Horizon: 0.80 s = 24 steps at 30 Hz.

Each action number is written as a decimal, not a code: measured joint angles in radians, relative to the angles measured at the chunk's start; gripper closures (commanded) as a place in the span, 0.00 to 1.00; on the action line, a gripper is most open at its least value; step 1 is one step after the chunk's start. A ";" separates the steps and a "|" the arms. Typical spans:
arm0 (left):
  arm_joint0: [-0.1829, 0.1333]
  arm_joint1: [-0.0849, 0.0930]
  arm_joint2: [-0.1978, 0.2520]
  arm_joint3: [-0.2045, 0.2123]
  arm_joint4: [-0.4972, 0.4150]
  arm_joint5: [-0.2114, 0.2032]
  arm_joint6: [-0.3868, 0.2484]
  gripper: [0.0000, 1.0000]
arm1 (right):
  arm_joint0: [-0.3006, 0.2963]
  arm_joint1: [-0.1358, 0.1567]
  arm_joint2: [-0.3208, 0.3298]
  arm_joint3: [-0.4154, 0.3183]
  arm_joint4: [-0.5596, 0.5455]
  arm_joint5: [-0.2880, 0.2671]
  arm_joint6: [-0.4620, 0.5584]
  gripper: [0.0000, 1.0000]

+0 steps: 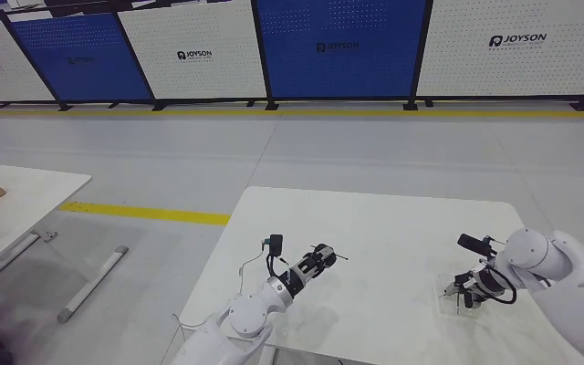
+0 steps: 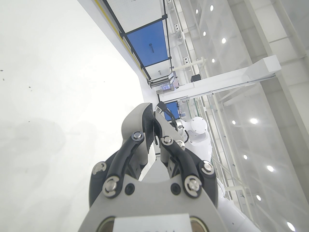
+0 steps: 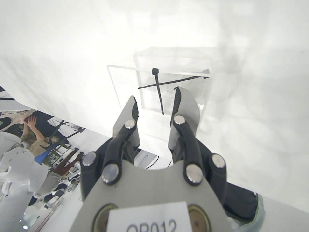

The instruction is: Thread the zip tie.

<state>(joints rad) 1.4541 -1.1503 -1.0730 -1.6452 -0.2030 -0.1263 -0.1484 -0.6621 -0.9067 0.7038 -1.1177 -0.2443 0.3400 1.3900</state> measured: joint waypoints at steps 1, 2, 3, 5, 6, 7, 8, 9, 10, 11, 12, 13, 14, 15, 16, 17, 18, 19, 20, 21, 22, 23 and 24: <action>0.000 0.000 0.000 0.000 0.000 0.000 0.000 1.00 | 0.004 0.000 -0.005 0.004 0.002 0.000 0.000 0.68; 0.000 0.000 0.000 0.000 0.000 0.000 0.000 1.00 | 0.008 -0.001 -0.011 0.007 0.004 0.000 0.000 0.69; 0.000 0.000 0.000 0.000 0.000 0.000 0.000 1.00 | 0.013 -0.002 -0.017 0.012 0.007 0.000 0.000 0.73; 0.000 0.000 0.000 0.000 0.000 0.000 0.000 1.00 | 0.020 -0.003 -0.027 0.018 0.012 0.000 0.000 0.74; 0.000 0.000 0.000 0.000 0.000 0.000 0.000 1.00 | 0.025 -0.003 -0.033 0.023 0.015 0.000 0.000 0.73; 0.000 0.000 0.000 0.000 0.000 0.000 0.000 1.00 | 0.028 -0.004 -0.037 0.027 0.018 0.000 0.000 0.74; 0.000 0.000 0.000 0.000 0.000 0.000 0.000 1.00 | 0.031 -0.005 -0.042 0.031 0.020 0.000 0.000 0.74; 0.000 0.000 0.000 0.000 0.000 0.000 0.000 1.00 | 0.035 -0.006 -0.048 0.035 0.023 0.000 0.000 0.75; 0.000 0.000 0.000 0.000 0.000 0.000 0.000 1.00 | 0.038 -0.007 -0.052 0.039 0.025 0.000 0.000 0.75; 0.000 0.000 0.000 0.000 0.000 0.000 0.000 1.00 | 0.041 -0.008 -0.057 0.042 0.027 0.000 0.000 0.74; 0.000 0.000 0.000 0.000 0.000 0.000 0.000 1.00 | 0.045 -0.009 -0.062 0.047 0.030 0.000 0.000 0.75; 0.000 0.000 0.000 0.000 0.000 0.000 0.000 1.00 | 0.048 -0.010 -0.067 0.051 0.032 0.000 0.000 0.75; 0.000 0.000 0.000 0.000 0.000 0.000 0.000 1.00 | 0.052 -0.011 -0.071 0.055 0.034 0.000 0.000 0.76; 0.000 0.000 0.000 0.000 0.000 0.000 0.000 1.00 | 0.056 -0.012 -0.077 0.060 0.036 0.000 0.000 0.77; 0.000 0.000 0.000 0.000 0.000 0.000 0.000 1.00 | 0.059 -0.013 -0.082 0.063 0.038 0.000 0.000 0.76; 0.000 0.000 0.000 0.000 0.000 0.000 0.000 1.00 | 0.063 -0.014 -0.086 0.066 0.040 0.000 0.000 0.76; 0.000 0.000 0.000 0.000 0.000 0.000 0.000 1.00 | 0.067 -0.015 -0.092 0.071 0.042 0.000 0.000 0.76; 0.000 0.000 0.000 0.000 0.000 0.000 0.000 1.00 | 0.070 -0.016 -0.095 0.074 0.044 0.000 0.000 0.76; 0.000 0.000 0.000 0.000 0.000 0.000 0.000 1.00 | 0.073 -0.018 -0.099 0.077 0.046 0.000 0.000 0.76; 0.000 0.000 0.000 0.000 0.000 0.000 0.000 1.00 | 0.077 -0.019 -0.104 0.081 0.048 0.000 0.000 0.75; 0.000 0.000 0.000 0.000 0.000 0.000 0.000 1.00 | 0.080 -0.020 -0.107 0.084 0.049 0.000 0.000 0.75; 0.000 0.000 0.000 0.000 0.000 0.000 0.000 1.00 | 0.082 -0.022 -0.110 0.087 0.049 0.000 0.000 0.76; 0.000 0.000 0.000 0.000 0.000 0.000 0.000 1.00 | 0.086 -0.024 -0.114 0.091 0.051 0.000 0.000 0.76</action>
<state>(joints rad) 1.4541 -1.1503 -1.0730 -1.6452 -0.2030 -0.1263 -0.1484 -0.5763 -0.9304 0.5899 -1.0266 -0.1937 0.3400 1.3900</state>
